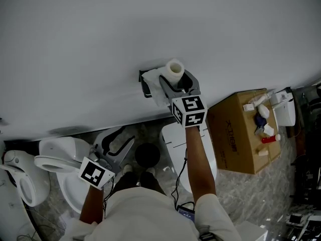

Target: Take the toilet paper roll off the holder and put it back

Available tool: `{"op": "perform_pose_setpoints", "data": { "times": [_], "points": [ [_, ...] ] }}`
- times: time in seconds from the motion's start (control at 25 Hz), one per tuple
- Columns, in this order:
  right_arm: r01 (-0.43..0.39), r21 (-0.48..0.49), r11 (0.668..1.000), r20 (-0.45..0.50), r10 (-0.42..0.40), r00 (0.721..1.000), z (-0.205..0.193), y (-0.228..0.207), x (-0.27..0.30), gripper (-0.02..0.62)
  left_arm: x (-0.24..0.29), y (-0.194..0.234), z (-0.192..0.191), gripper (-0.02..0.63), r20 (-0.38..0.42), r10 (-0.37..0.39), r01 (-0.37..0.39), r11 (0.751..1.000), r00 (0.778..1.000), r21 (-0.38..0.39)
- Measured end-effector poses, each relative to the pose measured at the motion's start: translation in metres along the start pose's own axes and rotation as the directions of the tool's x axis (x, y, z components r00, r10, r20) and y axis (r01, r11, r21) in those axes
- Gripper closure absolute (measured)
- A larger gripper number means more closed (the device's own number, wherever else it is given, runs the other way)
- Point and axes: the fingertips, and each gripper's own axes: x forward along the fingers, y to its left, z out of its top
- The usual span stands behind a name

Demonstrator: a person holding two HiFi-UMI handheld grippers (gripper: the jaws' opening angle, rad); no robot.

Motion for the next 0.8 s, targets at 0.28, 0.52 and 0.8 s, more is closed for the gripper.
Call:
{"op": "perform_pose_setpoints", "data": {
  "times": [0.28,0.52,0.8],
  "points": [
    [0.005,-0.018,1.0,-0.012,-0.006,1.0,-0.001,0.001,0.003,0.299,0.002,0.004,0.002,0.463,0.016,0.012,-0.011,1.0,1.0,-0.024],
    [0.0,-0.016,1.0,-0.012,0.0,1.0,-0.001,0.001,0.002,0.304,0.004,0.005,-0.006,0.471,-0.006,0.003,-0.003,1.0,1.0,-0.022],
    [-0.009,-0.007,1.0,-0.021,0.009,1.0,-0.001,0.001,0.003,0.307,0.007,0.012,-0.016,0.476,-0.027,0.007,-0.008,0.999,1.0,-0.04]
  ]
}}
